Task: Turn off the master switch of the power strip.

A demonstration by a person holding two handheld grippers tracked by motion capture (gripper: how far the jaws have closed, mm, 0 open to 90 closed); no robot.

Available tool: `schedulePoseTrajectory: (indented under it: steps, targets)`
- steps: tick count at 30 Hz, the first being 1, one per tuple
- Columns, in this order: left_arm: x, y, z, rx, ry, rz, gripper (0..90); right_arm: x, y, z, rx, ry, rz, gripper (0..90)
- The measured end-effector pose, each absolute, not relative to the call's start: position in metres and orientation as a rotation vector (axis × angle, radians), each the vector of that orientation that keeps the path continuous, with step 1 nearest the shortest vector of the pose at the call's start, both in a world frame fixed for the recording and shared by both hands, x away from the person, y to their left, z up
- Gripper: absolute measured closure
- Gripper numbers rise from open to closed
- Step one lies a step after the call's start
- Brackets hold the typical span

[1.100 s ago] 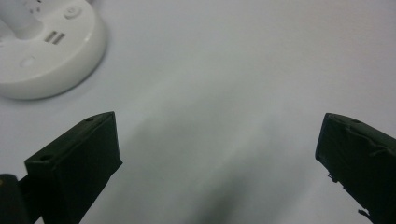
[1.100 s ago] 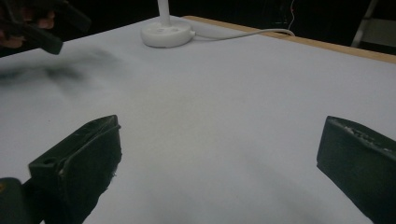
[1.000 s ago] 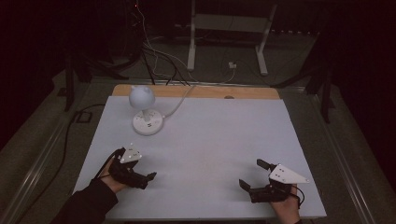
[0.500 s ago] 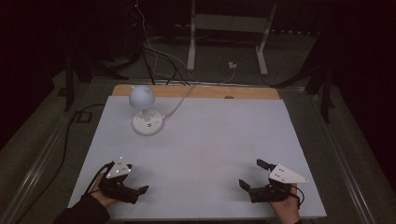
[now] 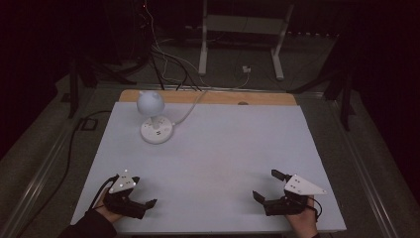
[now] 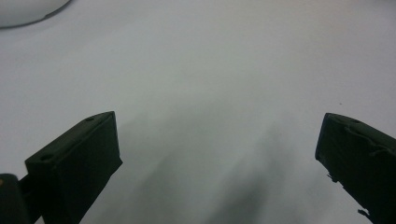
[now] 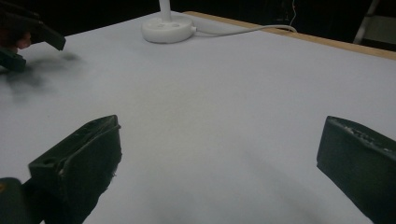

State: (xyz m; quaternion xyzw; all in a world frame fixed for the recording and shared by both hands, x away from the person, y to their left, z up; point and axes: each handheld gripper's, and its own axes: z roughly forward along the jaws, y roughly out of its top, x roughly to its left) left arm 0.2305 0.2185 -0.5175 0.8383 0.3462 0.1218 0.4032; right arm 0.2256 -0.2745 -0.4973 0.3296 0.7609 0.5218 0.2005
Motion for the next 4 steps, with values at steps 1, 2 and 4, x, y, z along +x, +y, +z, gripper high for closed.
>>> schedulePoseTrajectory:
  steps: [1,2,4]
  targets:
    - [0.2305,0.2178,-0.5173,2.113,0.868,0.307,0.5,0.226,-0.2746,-0.4977,0.926,2.128,1.458,0.0]
    - [0.2306,0.2174,-0.517,2.112,0.867,0.307,0.5,0.226,-0.2746,-0.4977,0.926,2.128,1.458,0.0]
    - [0.2308,0.2176,-0.5167,2.109,0.863,0.306,0.5,0.2259,-0.2745,-0.4981,0.926,2.131,1.455,0.0]
